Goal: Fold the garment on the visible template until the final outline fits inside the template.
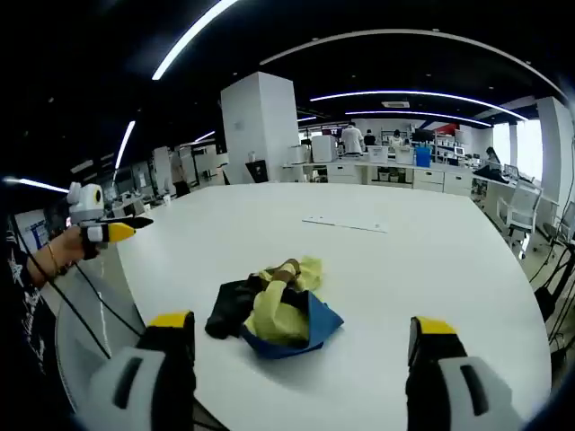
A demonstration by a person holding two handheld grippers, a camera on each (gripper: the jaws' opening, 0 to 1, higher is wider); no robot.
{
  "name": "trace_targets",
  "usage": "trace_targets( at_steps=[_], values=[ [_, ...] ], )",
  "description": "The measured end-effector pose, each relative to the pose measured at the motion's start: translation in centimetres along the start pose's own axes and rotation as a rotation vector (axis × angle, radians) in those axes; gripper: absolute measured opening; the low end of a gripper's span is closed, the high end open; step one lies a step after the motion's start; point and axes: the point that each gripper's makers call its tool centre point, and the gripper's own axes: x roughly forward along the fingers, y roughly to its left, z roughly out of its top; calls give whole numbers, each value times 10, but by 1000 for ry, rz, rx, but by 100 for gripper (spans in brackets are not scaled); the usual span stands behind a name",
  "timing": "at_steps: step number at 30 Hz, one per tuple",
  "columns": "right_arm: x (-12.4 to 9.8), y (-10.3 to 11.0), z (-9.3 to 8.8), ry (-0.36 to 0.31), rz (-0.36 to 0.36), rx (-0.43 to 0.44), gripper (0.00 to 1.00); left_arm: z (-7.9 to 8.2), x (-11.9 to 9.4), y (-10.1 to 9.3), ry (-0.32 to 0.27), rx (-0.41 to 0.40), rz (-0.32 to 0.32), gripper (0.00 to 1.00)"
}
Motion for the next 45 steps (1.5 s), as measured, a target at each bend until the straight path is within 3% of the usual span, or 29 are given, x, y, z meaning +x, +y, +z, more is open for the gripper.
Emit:
trace_targets(
  at_steps=[14,34,42,45],
  values=[
    [4,2,-1,8,7,7,96,3,-2,4,1,16,9,96],
    [0,5,-7,22,11,0,95,2,1,-7,9,27,-29,92],
    [0,5,-9,20,11,8,91,2,4,-10,9,38,-47,88],
    [0,8,-8,14,32,5,84,2,5,-10,12,42,-50,87]
  ],
)
